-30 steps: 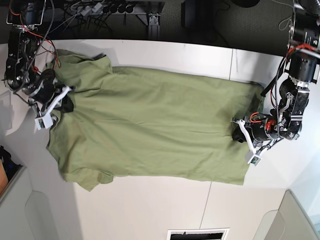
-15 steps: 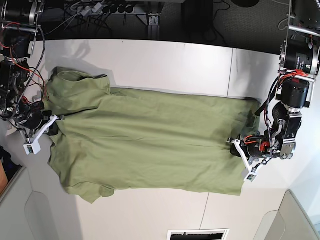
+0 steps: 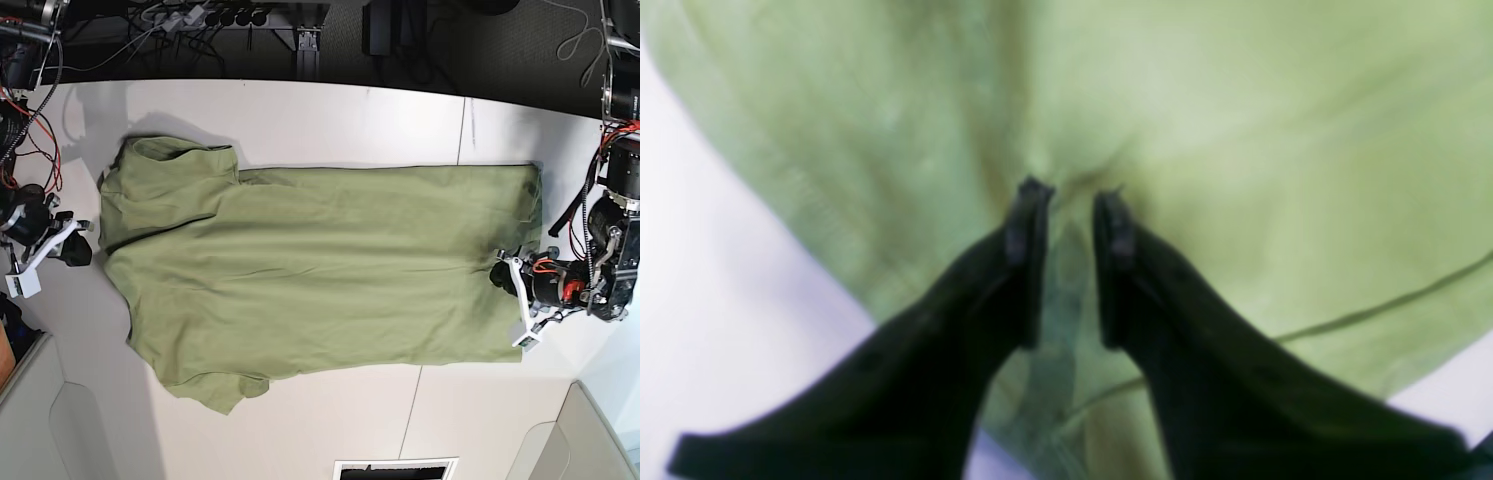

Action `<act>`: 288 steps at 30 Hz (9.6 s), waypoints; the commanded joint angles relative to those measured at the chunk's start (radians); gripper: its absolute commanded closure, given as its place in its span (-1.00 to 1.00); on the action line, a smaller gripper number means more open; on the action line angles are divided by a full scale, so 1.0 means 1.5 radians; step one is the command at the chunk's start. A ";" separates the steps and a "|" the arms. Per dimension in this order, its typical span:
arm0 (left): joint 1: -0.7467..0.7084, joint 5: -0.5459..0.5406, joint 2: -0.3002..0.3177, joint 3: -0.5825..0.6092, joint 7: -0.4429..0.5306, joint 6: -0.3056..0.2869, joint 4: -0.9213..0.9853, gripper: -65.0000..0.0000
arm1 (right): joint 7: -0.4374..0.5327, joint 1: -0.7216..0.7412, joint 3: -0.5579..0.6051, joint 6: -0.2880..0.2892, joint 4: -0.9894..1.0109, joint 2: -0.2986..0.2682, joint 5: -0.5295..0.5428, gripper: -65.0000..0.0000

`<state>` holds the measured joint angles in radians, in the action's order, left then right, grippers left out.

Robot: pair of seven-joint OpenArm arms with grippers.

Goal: Layout the t-shirt on the table in an organized manner, then fold the t-shirt properly

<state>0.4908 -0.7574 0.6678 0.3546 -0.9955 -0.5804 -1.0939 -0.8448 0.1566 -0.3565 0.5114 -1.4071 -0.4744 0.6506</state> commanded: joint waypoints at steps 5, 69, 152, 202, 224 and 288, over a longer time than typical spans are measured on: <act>0.001 -0.066 0.073 -0.007 -0.018 -0.022 -0.067 0.13 | -0.012 -0.086 -0.037 0.006 -0.099 -0.012 0.026 1.00; -0.450 -0.179 0.279 -0.055 -0.087 -0.078 -0.436 0.88 | -0.010 -0.197 -0.056 0.017 -0.139 -0.004 0.009 1.00; -0.693 -0.179 0.091 -0.350 -0.007 -0.078 -0.352 0.03 | -0.108 -0.278 -0.250 0.043 -0.207 0.135 0.189 1.00; -0.741 -0.217 -0.247 -0.576 0.077 -0.078 -0.339 1.00 | -0.100 -0.275 -0.250 0.043 -0.207 0.135 0.187 1.00; -0.755 -0.306 -0.125 -0.637 -0.006 -0.078 -0.460 1.00 | -0.091 -0.171 -0.247 0.046 -0.199 0.080 0.176 1.00; -0.528 -0.051 -0.070 -0.385 0.166 -0.078 -0.290 0.23 | 0.039 -0.143 -0.033 0.041 0.014 0.056 0.001 1.00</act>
<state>-0.3073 -0.8322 0.5480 -0.2188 -0.7414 -0.6941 -1.5135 -0.7639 -0.0620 -0.4007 0.5770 -1.3754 -0.3740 0.6693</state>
